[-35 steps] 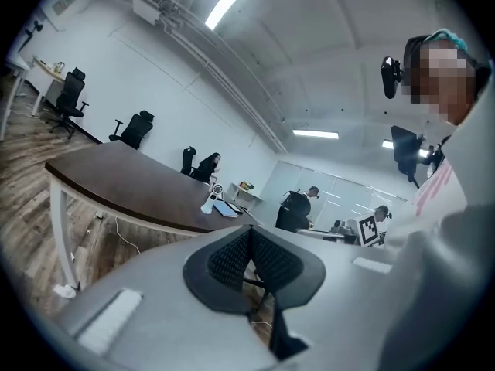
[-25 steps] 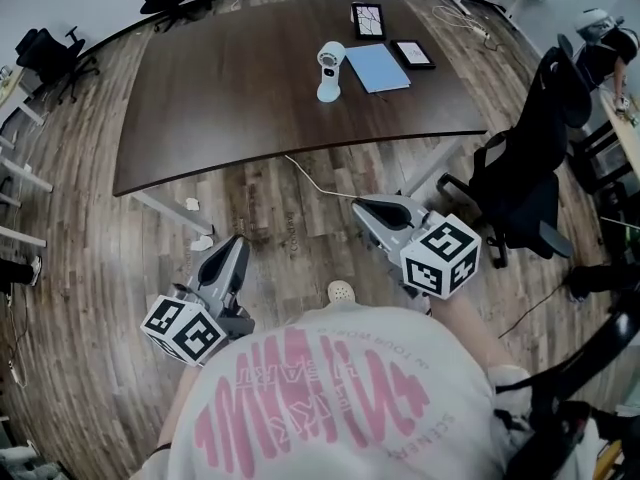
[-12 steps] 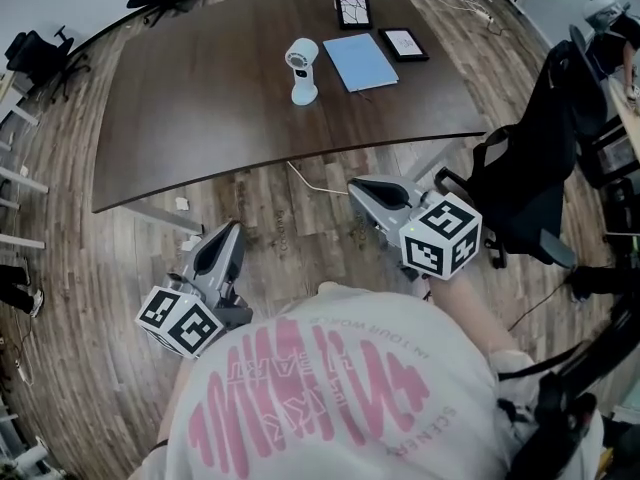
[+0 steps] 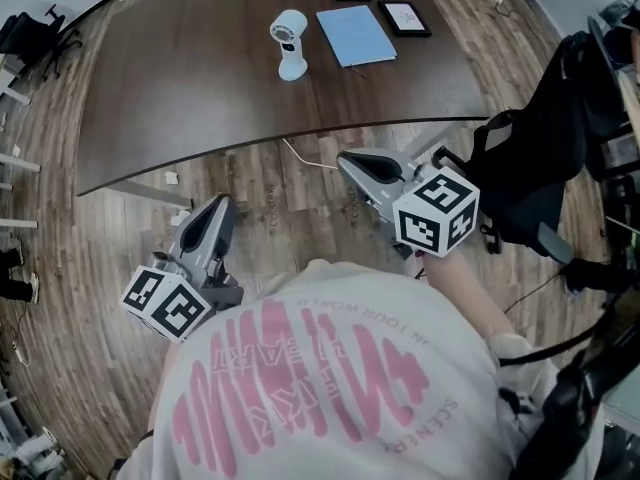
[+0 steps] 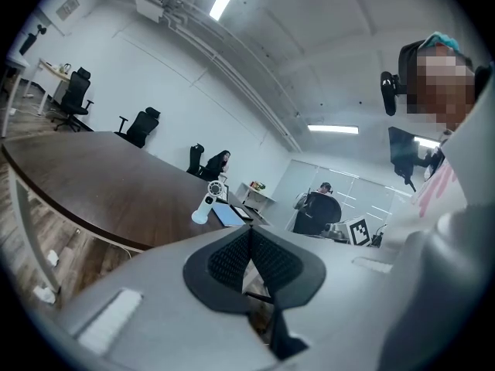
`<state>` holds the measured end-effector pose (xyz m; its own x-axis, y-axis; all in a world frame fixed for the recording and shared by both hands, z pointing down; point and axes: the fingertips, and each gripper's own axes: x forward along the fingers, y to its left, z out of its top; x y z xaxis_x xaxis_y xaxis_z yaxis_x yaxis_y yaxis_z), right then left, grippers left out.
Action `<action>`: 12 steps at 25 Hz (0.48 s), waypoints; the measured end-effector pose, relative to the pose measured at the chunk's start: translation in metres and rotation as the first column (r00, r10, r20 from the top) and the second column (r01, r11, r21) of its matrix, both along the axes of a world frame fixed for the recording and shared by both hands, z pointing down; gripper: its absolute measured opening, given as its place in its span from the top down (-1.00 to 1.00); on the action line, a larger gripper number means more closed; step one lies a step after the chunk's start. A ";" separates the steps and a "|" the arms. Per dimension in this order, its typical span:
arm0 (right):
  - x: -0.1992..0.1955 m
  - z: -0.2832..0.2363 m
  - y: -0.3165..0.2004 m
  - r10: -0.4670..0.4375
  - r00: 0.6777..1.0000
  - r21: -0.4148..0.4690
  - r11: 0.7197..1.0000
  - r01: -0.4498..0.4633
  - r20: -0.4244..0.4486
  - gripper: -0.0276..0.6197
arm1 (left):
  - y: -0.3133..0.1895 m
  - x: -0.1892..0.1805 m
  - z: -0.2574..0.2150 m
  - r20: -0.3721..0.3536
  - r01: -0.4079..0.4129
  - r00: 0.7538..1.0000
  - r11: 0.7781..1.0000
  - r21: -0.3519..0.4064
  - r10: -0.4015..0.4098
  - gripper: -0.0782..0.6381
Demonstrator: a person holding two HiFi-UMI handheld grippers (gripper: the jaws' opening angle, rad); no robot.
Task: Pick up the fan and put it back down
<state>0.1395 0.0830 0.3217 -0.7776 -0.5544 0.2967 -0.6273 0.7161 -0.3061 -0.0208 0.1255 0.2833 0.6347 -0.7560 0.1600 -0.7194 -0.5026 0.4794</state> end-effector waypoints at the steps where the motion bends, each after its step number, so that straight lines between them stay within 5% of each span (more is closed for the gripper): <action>1: -0.001 0.001 -0.001 -0.002 1.000 -0.004 1.000 0.002 0.004 0.90 | -0.002 0.001 -0.001 0.003 -0.003 1.000 1.000 0.003 0.003 0.73; 12: -0.010 0.012 -0.021 0.016 1.000 -0.030 0.999 -0.016 -0.006 0.90 | -0.025 -0.010 0.008 -0.009 -0.018 1.000 1.000 -0.013 0.018 0.73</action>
<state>0.1297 0.0615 0.3338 -0.7669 -0.5573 0.3182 -0.6404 0.6966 -0.3235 -0.0313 0.1009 0.2916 0.6497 -0.7423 0.1640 -0.7059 -0.5091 0.4924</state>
